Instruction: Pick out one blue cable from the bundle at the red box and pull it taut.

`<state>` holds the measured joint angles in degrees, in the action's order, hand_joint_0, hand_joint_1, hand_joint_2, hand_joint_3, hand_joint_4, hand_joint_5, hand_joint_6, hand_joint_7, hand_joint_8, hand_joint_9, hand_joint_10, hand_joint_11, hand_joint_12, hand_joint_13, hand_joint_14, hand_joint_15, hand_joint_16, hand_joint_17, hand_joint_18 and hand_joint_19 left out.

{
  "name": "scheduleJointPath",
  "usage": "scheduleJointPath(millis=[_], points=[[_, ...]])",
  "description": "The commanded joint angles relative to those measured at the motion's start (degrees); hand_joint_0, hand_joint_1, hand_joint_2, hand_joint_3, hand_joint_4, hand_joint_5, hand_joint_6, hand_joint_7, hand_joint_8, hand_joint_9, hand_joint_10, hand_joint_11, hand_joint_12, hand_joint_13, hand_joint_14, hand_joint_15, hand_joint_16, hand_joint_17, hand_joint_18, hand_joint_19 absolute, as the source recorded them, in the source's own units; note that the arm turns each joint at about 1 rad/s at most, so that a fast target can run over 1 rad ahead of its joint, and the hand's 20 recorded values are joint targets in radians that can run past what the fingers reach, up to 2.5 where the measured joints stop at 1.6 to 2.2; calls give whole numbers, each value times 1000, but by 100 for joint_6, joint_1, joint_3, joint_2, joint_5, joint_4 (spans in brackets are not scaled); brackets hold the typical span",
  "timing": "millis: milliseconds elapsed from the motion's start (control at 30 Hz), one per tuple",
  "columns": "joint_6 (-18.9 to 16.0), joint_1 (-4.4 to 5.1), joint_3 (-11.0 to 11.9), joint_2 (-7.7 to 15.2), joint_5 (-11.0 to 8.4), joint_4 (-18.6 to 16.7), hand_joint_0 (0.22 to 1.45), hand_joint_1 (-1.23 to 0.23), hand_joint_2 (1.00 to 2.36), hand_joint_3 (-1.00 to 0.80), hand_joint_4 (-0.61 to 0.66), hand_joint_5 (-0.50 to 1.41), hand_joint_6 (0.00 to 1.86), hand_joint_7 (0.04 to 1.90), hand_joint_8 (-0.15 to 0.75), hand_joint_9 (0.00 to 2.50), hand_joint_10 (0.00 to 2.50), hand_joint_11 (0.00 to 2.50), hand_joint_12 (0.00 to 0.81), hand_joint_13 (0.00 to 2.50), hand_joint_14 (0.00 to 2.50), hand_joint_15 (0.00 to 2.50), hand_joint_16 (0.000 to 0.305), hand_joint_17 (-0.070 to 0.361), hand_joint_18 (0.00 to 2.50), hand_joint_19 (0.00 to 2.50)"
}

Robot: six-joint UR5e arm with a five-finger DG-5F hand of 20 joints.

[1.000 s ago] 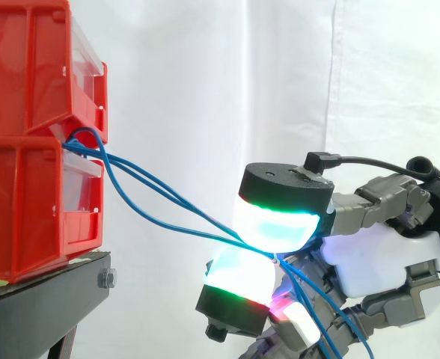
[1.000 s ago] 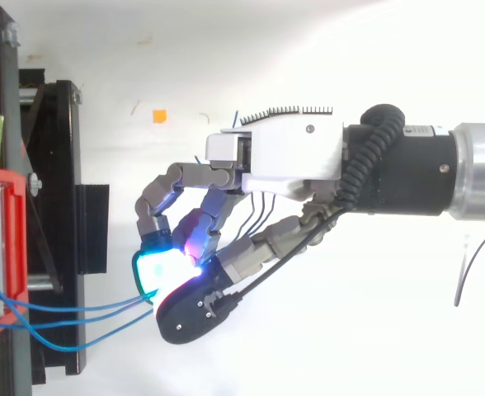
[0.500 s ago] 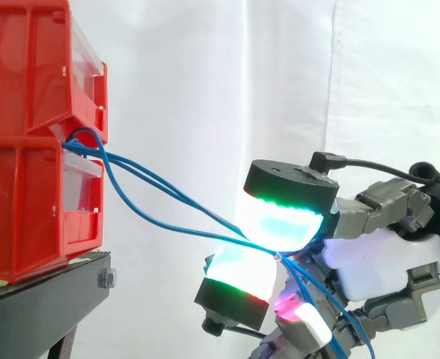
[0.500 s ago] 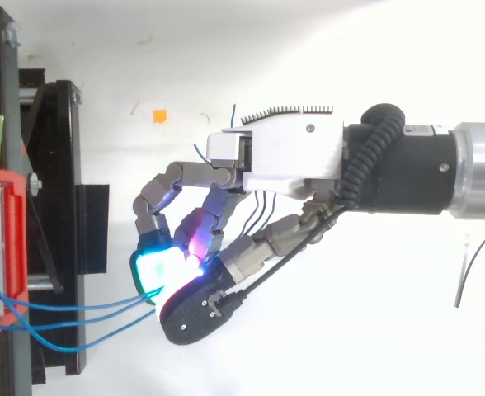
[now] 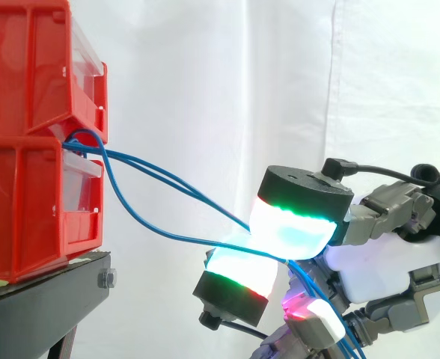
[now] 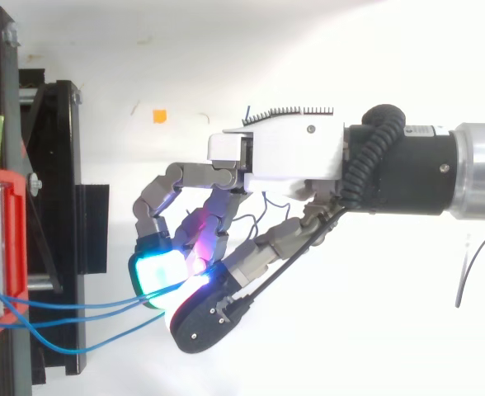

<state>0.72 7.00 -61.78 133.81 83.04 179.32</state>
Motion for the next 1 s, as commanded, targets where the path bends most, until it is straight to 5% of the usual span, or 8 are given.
scheduleJointPath(millis=[0, 533, 967], points=[[-2, 3, -1, -4, 1, 7, 676, -879, 1000, -489, -209, -89, 914, 1067, 268, 1303, 23, 591, 142, 716, 9, 245, 25, 56, 693, 348], [-55, -6, -1, -4, 1, -2, 801, -964, 1000, -500, -313, -126, 939, 1181, 240, 1194, 20, 590, 164, 694, 9, 240, 28, 62, 733, 300], [-99, -6, 8, 5, 1, -2, 795, -958, 1000, -500, -227, -167, 948, 1096, 236, 1057, 21, 573, 186, 650, 9, 253, 30, 68, 689, 300]])
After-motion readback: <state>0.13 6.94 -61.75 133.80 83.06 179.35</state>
